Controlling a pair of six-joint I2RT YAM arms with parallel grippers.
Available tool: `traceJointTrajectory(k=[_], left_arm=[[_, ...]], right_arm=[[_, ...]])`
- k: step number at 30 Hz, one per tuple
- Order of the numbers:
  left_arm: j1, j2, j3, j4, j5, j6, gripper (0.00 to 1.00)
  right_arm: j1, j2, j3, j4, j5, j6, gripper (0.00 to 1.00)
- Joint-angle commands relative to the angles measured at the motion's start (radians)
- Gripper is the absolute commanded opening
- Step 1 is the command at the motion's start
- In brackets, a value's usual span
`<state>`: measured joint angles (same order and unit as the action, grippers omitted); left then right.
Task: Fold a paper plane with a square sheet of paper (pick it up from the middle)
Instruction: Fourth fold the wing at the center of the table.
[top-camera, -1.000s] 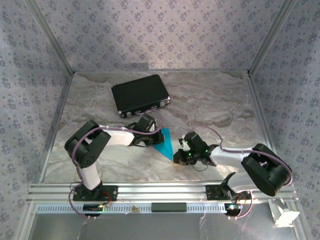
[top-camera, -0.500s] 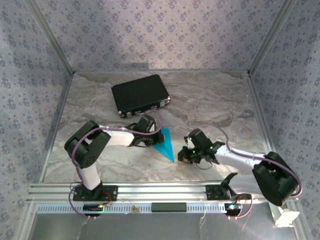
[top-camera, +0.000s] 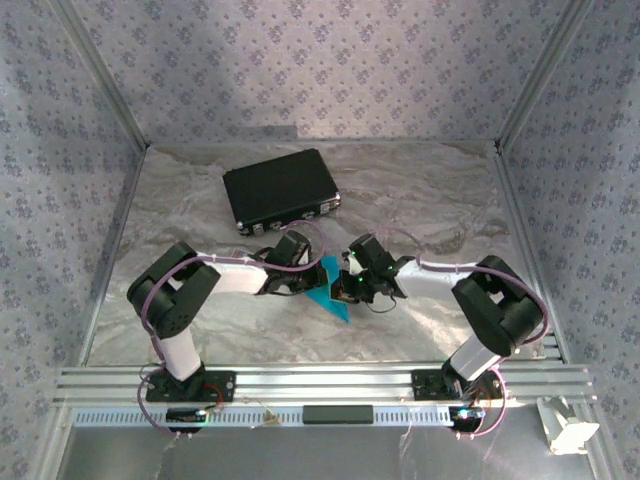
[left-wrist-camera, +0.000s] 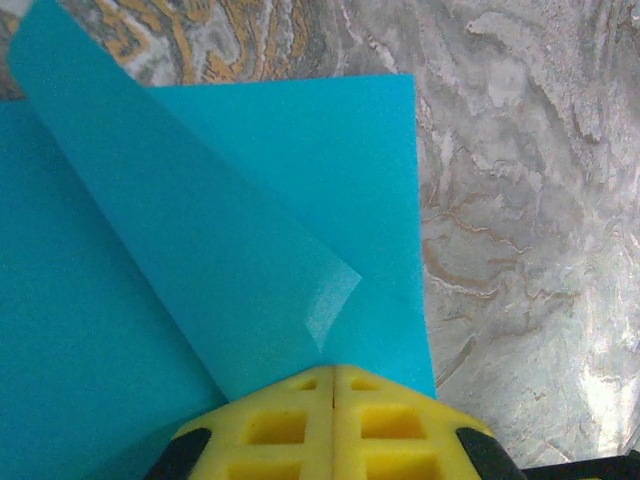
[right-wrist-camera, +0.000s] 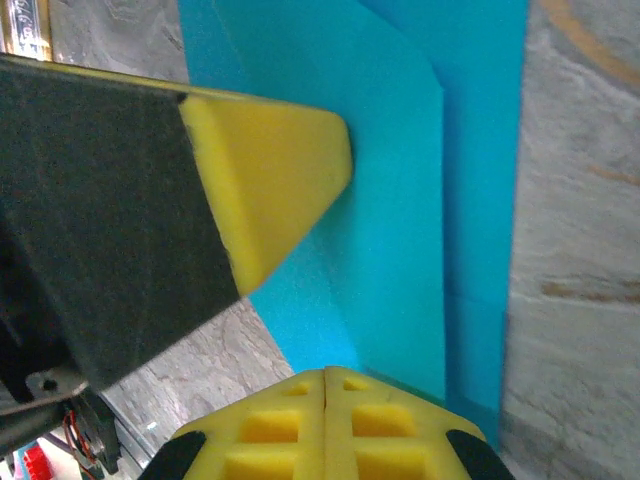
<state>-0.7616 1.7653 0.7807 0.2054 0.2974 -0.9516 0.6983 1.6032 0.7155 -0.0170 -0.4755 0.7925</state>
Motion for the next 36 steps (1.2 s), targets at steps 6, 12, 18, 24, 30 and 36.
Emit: traceJointTrajectory(k=[6,12,18,24,30,36], left_arm=[[-0.003,0.008,-0.022,-0.103,-0.049,0.011,0.0],[0.0,-0.016,0.01,-0.12,-0.03,0.024,0.01],[-0.008,-0.105,0.041,-0.139,-0.009,0.042,0.05],[-0.043,-0.112,0.017,-0.087,0.033,0.017,0.0],[-0.055,-0.027,0.016,-0.099,0.034,0.007,0.0],[-0.043,0.028,0.046,-0.122,0.006,0.022,0.0]], right_arm=[[-0.02,0.048,-0.067,0.034,0.005,0.002,0.0],[-0.031,0.066,-0.193,0.115,-0.021,0.017,0.0],[-0.059,0.089,-0.184,0.102,-0.072,-0.034,0.0],[-0.06,0.1,-0.168,0.103,-0.074,-0.033,0.0],[-0.06,0.1,-0.175,0.107,-0.069,-0.03,0.0],[-0.061,0.101,-0.192,0.114,-0.063,-0.028,0.0]])
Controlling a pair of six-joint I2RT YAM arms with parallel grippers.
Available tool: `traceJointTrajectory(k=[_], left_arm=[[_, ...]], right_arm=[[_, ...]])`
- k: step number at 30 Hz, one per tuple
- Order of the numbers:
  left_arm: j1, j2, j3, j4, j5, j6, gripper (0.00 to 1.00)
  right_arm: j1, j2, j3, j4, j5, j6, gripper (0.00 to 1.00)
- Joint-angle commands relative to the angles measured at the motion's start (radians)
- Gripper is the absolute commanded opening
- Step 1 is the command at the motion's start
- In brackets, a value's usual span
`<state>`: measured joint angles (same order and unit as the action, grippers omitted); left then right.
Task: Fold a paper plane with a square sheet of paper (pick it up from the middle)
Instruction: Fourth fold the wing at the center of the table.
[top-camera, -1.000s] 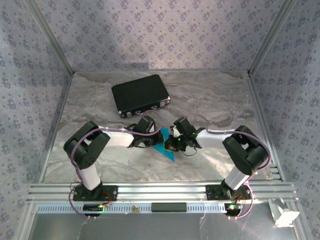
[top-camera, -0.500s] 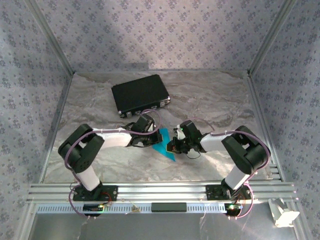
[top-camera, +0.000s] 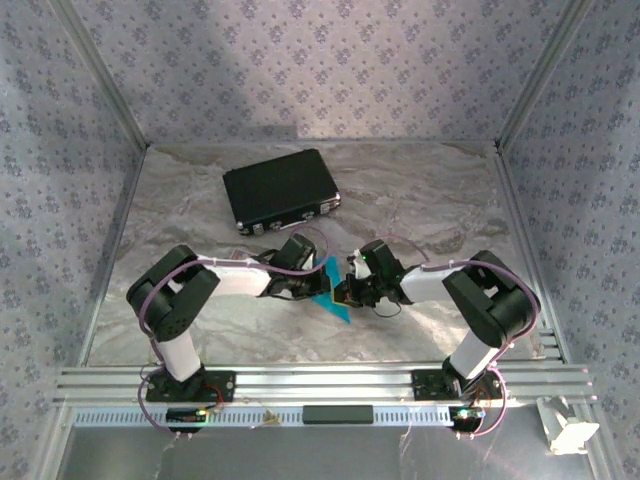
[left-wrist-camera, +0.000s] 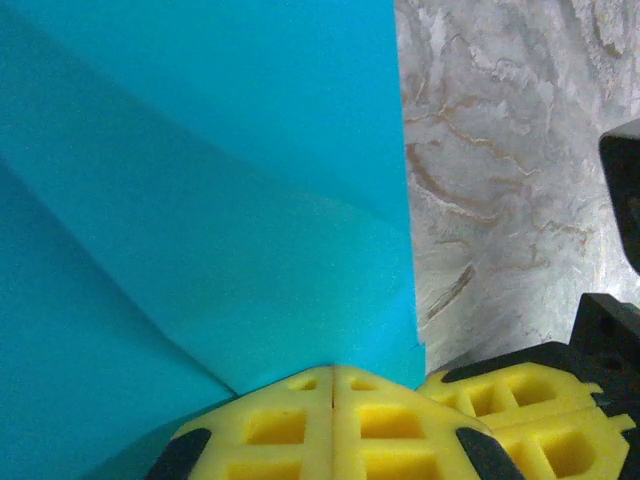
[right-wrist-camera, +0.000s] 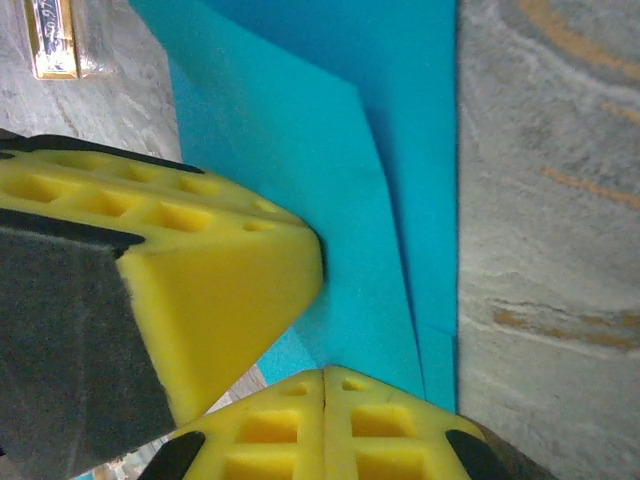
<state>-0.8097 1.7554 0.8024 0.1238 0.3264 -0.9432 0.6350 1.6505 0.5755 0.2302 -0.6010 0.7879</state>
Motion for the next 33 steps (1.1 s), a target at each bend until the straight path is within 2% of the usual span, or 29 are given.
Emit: traceJointTrajectory(k=[1,9,17,26,33], left_arm=[[0.013,0.041,0.024,-0.033,-0.024,0.011,0.0],[0.056,0.01,0.055,-0.101,-0.072,0.01,0.0],[0.096,0.013,0.092,-0.128,-0.06,0.04,0.0],[0.057,-0.075,0.08,-0.102,-0.01,0.079,0.0],[0.061,-0.027,0.066,-0.087,0.046,0.11,0.01]], right_arm=[[0.004,0.053,-0.054,-0.135,0.062,-0.023,0.0],[0.005,0.038,-0.057,-0.174,0.085,-0.044,0.0],[0.004,0.03,-0.06,-0.183,0.078,-0.054,0.0],[0.002,0.027,-0.042,-0.202,0.081,-0.065,0.0],[0.001,0.033,-0.035,-0.21,0.078,-0.071,0.0]])
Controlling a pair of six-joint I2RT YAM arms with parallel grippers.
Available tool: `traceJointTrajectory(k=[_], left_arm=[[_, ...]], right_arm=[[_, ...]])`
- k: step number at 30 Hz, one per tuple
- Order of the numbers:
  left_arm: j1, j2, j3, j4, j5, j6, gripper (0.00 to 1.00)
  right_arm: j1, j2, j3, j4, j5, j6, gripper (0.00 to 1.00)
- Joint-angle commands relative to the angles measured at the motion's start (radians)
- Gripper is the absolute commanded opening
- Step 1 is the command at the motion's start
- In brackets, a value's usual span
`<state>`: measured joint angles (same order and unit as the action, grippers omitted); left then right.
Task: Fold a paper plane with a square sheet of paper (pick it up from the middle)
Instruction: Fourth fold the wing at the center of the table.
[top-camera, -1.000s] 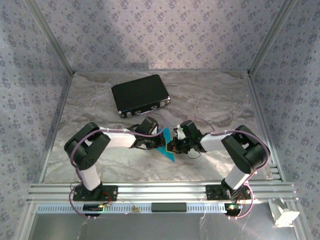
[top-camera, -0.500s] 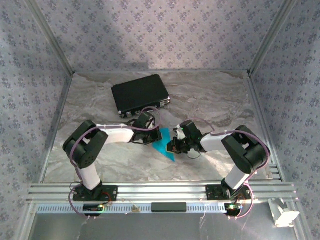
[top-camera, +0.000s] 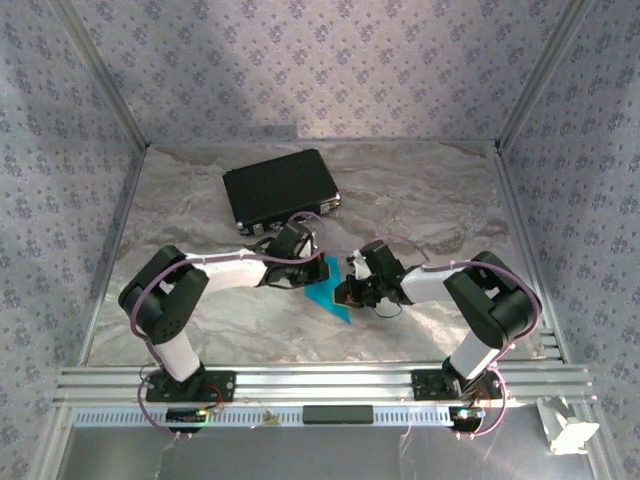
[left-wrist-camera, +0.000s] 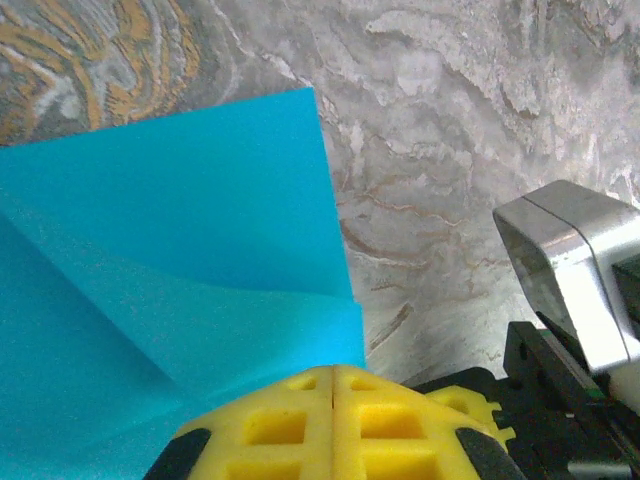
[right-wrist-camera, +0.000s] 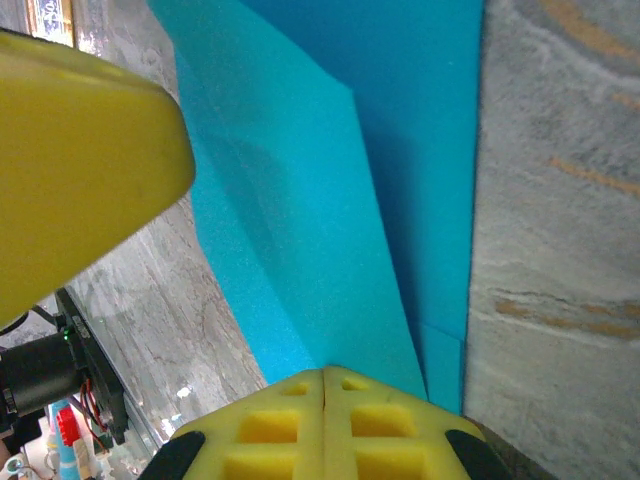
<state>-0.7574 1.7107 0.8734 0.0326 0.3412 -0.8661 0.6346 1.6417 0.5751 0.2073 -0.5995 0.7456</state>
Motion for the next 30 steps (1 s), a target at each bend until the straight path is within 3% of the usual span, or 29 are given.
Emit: traceJointTrajectory(k=[1,10,30], left_arm=[[0.014,0.027,0.001,-0.001,0.026,0.036,0.01],[0.08,0.128,0.044,-0.008,-0.02,0.062,0.0],[0.171,0.114,0.055,-0.017,-0.109,0.11,0.0]], right_arm=[[0.002,0.04,-0.035,-0.188,0.076,-0.027,0.0],[0.002,0.039,-0.039,-0.203,0.07,-0.036,0.0],[-0.005,0.033,-0.057,-0.211,0.089,-0.052,0.0]])
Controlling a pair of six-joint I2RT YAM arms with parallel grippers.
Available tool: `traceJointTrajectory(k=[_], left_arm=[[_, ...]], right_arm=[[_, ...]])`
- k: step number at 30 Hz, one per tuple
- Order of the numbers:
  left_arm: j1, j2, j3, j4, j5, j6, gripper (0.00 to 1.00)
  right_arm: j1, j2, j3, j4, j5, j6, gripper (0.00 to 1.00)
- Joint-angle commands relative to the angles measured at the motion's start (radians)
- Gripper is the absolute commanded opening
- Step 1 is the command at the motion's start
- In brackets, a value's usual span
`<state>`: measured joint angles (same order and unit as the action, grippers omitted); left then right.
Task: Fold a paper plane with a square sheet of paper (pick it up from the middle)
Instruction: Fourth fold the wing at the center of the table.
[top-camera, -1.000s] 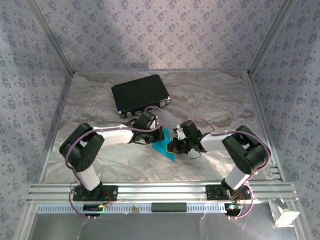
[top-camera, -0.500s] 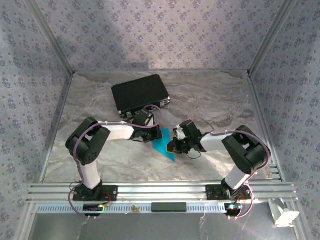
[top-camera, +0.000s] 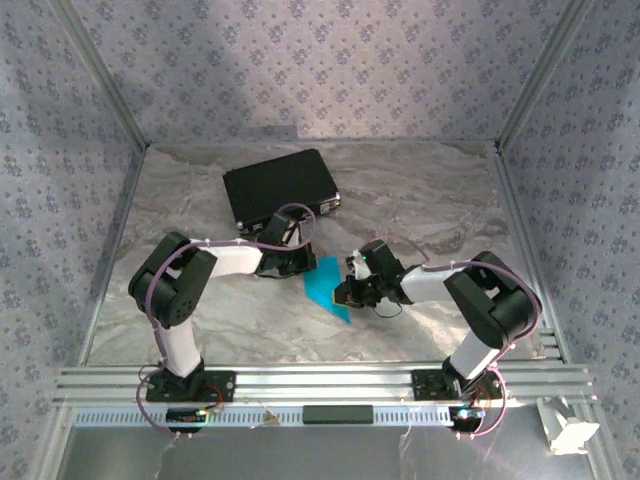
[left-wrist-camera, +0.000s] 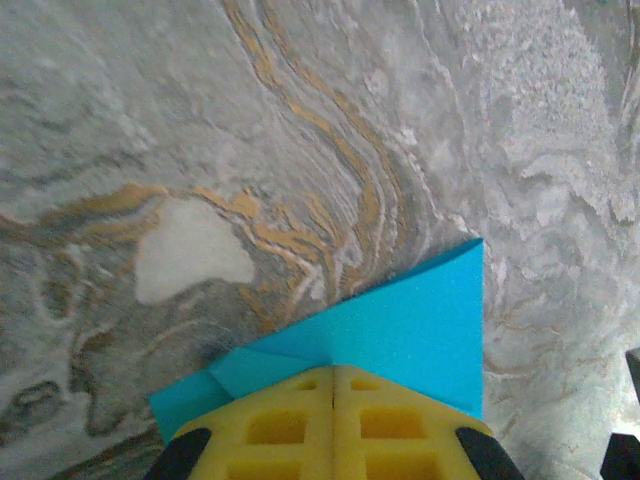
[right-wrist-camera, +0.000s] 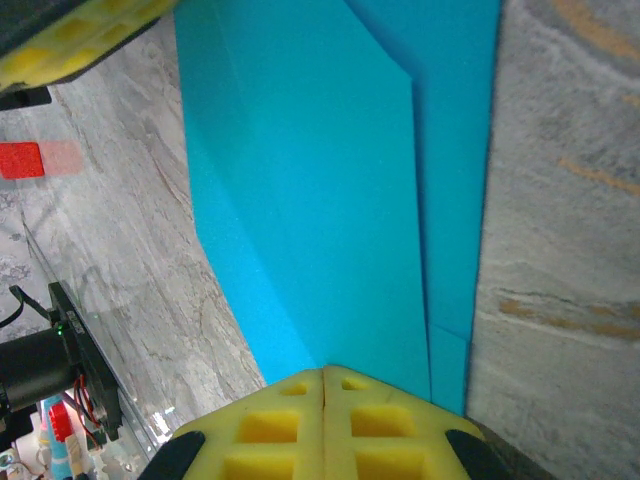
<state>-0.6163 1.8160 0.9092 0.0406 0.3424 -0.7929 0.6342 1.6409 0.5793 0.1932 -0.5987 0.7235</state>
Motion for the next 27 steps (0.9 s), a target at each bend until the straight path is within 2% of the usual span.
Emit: traceJointTrajectory(k=[1,5,16,21,27], left_arm=[[0.032,0.004,0.015,-0.019,-0.115,0.04,0.0],[0.034,-0.004,-0.008,0.031,-0.143,0.048,0.0],[0.056,-0.005,0.019,0.007,-0.161,0.083,0.0],[0.058,-0.049,-0.002,0.04,-0.169,0.072,0.0],[0.058,-0.123,-0.009,0.038,-0.13,0.072,0.0]], right_arm=[[-0.004,0.036,-0.059,-0.197,0.089,-0.032,0.0],[-0.011,0.04,-0.064,-0.195,0.086,-0.036,0.0],[-0.016,0.037,-0.066,-0.196,0.087,-0.036,0.0],[-0.016,0.038,-0.064,-0.195,0.083,-0.038,0.0],[-0.016,0.04,-0.059,-0.193,0.081,-0.038,0.0]])
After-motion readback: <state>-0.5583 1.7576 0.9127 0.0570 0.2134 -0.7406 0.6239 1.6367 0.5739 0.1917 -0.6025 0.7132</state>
